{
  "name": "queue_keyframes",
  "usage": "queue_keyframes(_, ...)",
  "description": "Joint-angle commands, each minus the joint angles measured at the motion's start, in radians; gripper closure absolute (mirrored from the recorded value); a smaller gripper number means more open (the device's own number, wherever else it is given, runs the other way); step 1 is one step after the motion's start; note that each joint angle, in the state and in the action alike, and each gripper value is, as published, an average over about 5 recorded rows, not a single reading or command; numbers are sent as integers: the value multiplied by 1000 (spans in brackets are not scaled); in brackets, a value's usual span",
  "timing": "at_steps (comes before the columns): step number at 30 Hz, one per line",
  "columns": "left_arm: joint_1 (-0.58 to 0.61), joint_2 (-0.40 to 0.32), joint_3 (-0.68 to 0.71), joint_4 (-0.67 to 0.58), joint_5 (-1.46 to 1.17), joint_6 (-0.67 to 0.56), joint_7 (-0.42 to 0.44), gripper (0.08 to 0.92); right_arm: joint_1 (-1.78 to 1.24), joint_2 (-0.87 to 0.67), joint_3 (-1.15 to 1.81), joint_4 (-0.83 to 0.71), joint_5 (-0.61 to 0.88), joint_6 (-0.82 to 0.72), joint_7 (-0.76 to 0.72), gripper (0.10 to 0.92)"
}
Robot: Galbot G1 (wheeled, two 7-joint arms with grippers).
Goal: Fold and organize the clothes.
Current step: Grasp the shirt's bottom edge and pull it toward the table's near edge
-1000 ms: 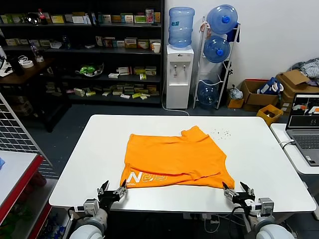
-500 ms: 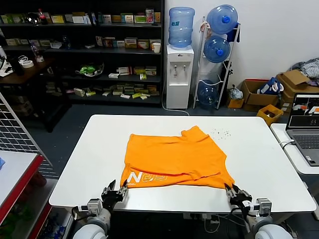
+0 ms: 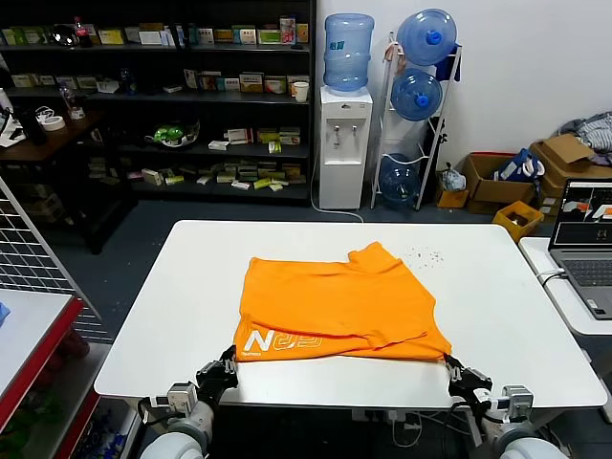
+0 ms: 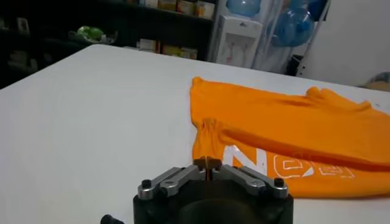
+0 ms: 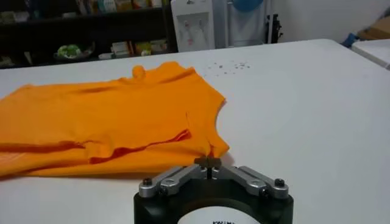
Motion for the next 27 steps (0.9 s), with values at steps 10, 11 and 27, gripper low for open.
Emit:
queue_keyframes(10, -1, -6, -25, 5, 0, -2, 12, 844, -14, 10, -6, 13, 8, 8, 10, 902)
queue_keyframes(11, -1, -6, -24, 5, -1, -1, 13, 811, -14, 10, -6, 13, 8, 8, 10, 902)
queue_keyframes(27, -3, -16, 21, 5, -1, -2, 0, 439, -17, 10, 1, 15, 6, 7, 23, 902)
